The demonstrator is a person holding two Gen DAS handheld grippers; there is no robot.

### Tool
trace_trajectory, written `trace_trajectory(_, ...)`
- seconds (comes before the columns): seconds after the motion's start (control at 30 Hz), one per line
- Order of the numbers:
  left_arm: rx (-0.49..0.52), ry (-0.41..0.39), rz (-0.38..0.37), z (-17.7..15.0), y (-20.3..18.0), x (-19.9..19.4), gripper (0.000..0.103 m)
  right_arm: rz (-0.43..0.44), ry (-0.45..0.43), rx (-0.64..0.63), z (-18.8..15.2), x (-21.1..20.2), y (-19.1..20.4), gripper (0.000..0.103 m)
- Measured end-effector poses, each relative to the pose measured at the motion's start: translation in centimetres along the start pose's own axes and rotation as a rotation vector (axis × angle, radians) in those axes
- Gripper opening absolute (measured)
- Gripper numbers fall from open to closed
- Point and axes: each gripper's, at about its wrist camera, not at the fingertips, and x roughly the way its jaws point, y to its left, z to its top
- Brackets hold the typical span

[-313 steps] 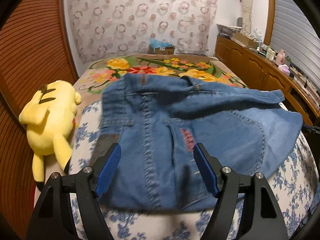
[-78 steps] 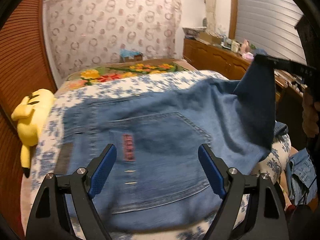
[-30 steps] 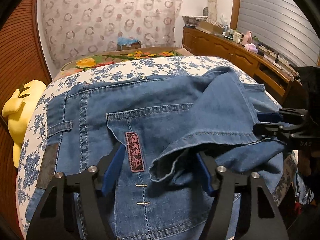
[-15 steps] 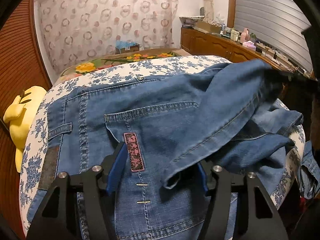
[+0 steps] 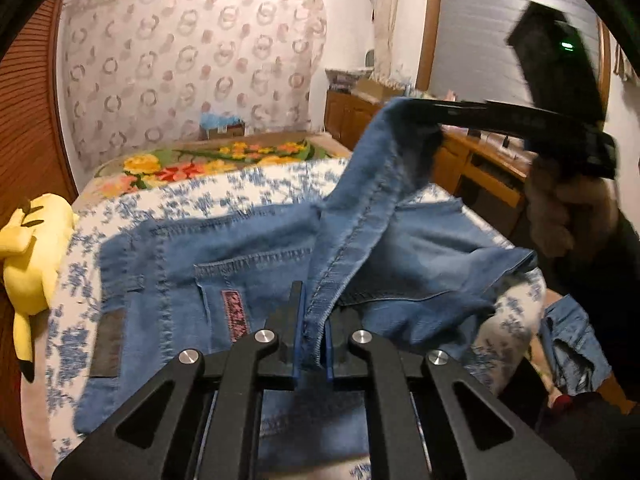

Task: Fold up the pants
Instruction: 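Grasp the jeans side seam with the left gripper and lift it up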

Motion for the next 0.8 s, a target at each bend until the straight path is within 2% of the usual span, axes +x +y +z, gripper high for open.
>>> trace_trajectory(0.1, -0.022, -0.006, -0.009, -0.4, 0.9, -1.5, 0.009, 0.039, -0.009, -0.015, 1.8, 1.4, 0.9, 0.008)
trace_trajectory(0.27, -0.068, -0.013, 0.034, -1.7, 3.3, -3.1, 0.009, 0.091, 0.034, -0.07, 3.4, 5.8, 3.4, 0.008)
trace_trajectory(0.43, -0.124, 0.013, 0.091, -3.4, 6.2, -4.0, 0.009, 0.137, 0.091, -0.116, 4.3, 9.9, 5.3, 0.008)
trace_trajectory(0.63, -0.179, 0.061, 0.135, -5.4, 9.0, -3.4, 0.009, 0.138, 0.192, -0.155, 4.9, 16.3, 6.5, 0.008)
trace_trajectory(0.8, -0.199, 0.09, 0.162, -6.0, 10.6, -2.4, 0.009, 0.128, 0.244, -0.174, 5.2, 20.4, 6.8, 0.009)
